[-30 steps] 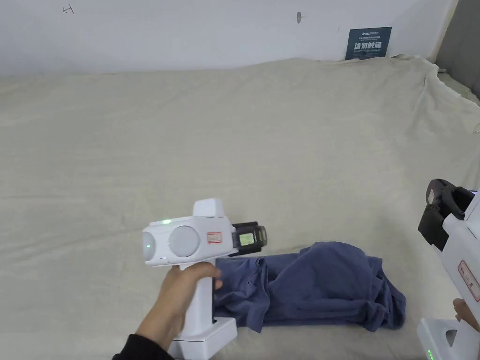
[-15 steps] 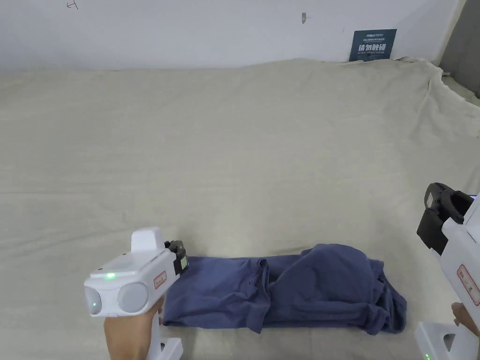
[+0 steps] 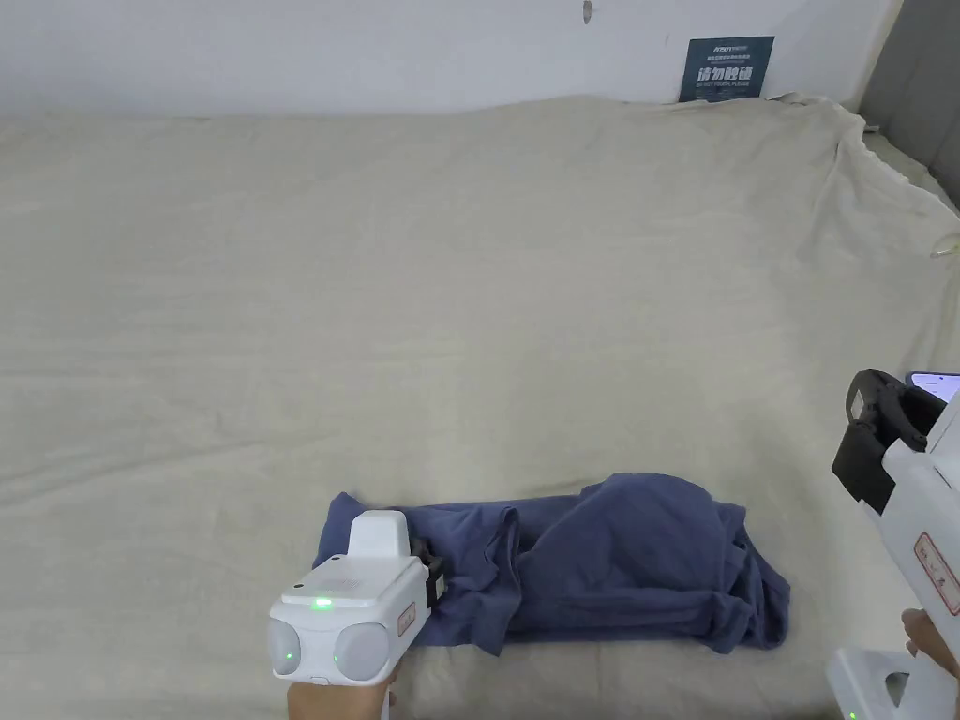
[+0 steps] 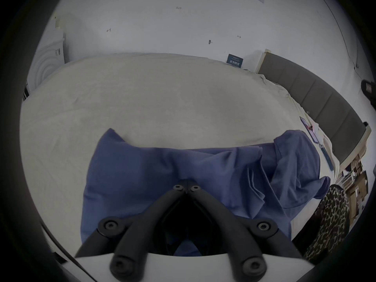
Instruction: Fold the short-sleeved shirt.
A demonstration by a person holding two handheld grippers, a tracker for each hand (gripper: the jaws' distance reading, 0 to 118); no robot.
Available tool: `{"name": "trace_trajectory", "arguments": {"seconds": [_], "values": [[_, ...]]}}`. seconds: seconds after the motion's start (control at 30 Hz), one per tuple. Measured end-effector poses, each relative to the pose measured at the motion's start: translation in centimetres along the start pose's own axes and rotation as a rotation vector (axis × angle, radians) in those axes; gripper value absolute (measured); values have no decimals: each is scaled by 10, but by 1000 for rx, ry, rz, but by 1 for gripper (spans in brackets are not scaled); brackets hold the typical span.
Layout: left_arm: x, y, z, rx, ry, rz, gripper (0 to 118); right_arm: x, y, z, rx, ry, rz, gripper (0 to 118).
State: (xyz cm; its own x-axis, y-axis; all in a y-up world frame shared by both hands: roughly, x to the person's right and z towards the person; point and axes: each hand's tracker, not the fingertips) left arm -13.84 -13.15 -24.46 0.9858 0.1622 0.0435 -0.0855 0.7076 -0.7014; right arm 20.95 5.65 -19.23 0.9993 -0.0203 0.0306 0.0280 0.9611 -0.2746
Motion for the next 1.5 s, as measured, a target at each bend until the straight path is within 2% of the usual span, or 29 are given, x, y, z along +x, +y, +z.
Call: {"name": "trace_trajectory", "arguments": {"seconds": [0.6,0.67,0.77,0.87,1.17,1.3,1.4,1.43,1.5], "values": [[42,-7,0,10,-53,-38,0,2,1,1,-8,-6,-15,0],[43,-7,-3,-21,-106,-27,0,2,1,2,-9,-9,-15,0],[47,-7,-1,-12,-82,-55,0,3,1,2,-8,-10,-11,0],[35,8,7,0,-135,40,0,3,3,3,-4,-10,-10,0],[-42,78,63,8,-341,84,0,-1,10,1,11,2,-5,0],[-90,88,77,-64,-377,144,0,-8,10,-1,10,8,-4,0],[-124,84,75,-110,-353,187,7,-14,8,-3,1,12,-5,0],[-135,80,73,-128,-343,207,14,-15,8,-4,-1,13,-5,0],[-156,73,66,-171,-335,270,49,-20,7,-6,-8,19,0,0]]}}
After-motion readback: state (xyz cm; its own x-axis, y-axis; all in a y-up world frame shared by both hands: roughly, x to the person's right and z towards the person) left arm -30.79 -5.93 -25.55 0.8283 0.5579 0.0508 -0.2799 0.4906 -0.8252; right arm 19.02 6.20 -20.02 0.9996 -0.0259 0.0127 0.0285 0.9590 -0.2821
